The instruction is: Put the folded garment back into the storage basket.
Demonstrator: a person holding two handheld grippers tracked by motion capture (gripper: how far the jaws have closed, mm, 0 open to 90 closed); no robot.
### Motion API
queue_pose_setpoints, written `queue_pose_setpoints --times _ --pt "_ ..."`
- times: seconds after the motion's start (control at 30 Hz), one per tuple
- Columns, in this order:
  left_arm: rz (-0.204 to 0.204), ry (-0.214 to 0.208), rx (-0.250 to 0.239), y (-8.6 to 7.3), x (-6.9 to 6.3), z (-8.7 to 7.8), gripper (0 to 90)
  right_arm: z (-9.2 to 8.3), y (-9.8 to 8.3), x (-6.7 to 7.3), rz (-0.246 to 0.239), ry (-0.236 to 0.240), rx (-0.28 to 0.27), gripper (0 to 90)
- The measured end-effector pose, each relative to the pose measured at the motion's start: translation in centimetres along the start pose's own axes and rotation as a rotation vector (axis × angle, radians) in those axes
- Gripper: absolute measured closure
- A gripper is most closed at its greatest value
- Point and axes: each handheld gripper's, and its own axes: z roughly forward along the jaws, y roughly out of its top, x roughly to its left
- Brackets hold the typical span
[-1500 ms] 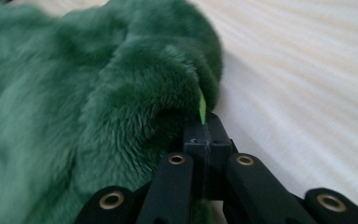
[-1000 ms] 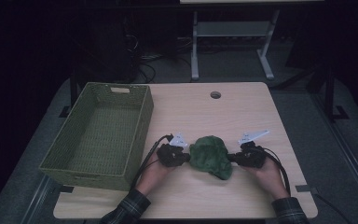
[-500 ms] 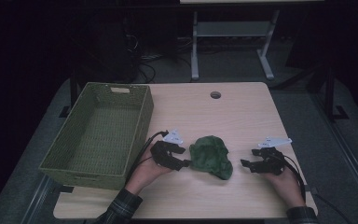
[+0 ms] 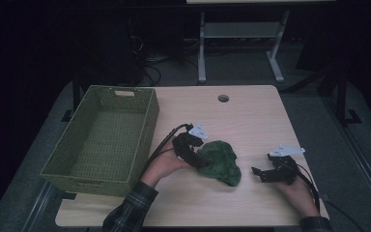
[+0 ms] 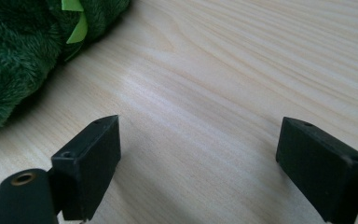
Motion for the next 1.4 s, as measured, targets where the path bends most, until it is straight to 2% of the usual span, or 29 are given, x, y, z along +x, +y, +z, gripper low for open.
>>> queue_pose_setpoints --times 0.1,0.17,0.23,0.37,0.53,0.63,0.73,0.8,0.9,0.97,1.03,1.13,1.4 --pt "0.009 -0.026 0.042 0.1 0.2 1.2 17.9 0.0 0.0 0.0 0.0 0.0 0.0 13.3" --pt "0.011 -0.033 0.047 0.1 0.2 1.5 17.9 0.0 0.0 0.0 0.002 0.0 0.001 13.3" --pt "0.013 -0.06 0.088 -0.1 0.3 3.0 17.9 0.0 0.0 0.0 0.0 -0.001 0.0 13.4" --pt "0.018 -0.091 0.124 -0.5 0.0 4.6 17.9 0.0 0.0 0.0 -0.001 -0.002 -0.001 13.4" --pt "0.016 -0.091 0.154 -0.9 -0.1 5.9 16.4 0.0 0.0 0.0 0.002 -0.006 0.001 13.6" --pt "0.033 -0.08 0.169 -0.9 -0.3 6.3 15.1 0.0 0.0 0.0 0.004 -0.007 0.001 13.7" --pt "0.066 -0.055 0.194 -0.7 -0.6 6.5 15.7 0.0 0.0 0.0 0.003 -0.008 0.0 13.8" --pt "0.086 -0.046 0.203 -0.6 -0.8 6.4 21.1 0.0 0.0 0.0 0.003 -0.01 0.001 13.8" --pt "0.092 -0.045 0.207 -0.4 -1.0 6.1 41.3 0.0 0.0 0.0 0.003 -0.012 0.0 13.9" --pt "0.065 -0.028 0.208 -0.3 -1.2 6.1 51.8 0.0 0.0 0.0 0.006 -0.013 0.001 14.2" --pt "0.055 -0.033 0.219 -0.2 -1.3 6.0 59.0 0.0 0.0 -0.1 0.006 -0.014 0.0 14.4" --pt "0.034 -0.049 0.223 -0.1 -1.1 5.9 64.3 0.0 0.0 -0.1 0.006 -0.015 0.0 14.4" --pt "-0.021 -0.072 0.187 -0.2 -0.4 5.1 66.8 0.0 0.0 -0.1 0.005 -0.014 -0.001 14.3"
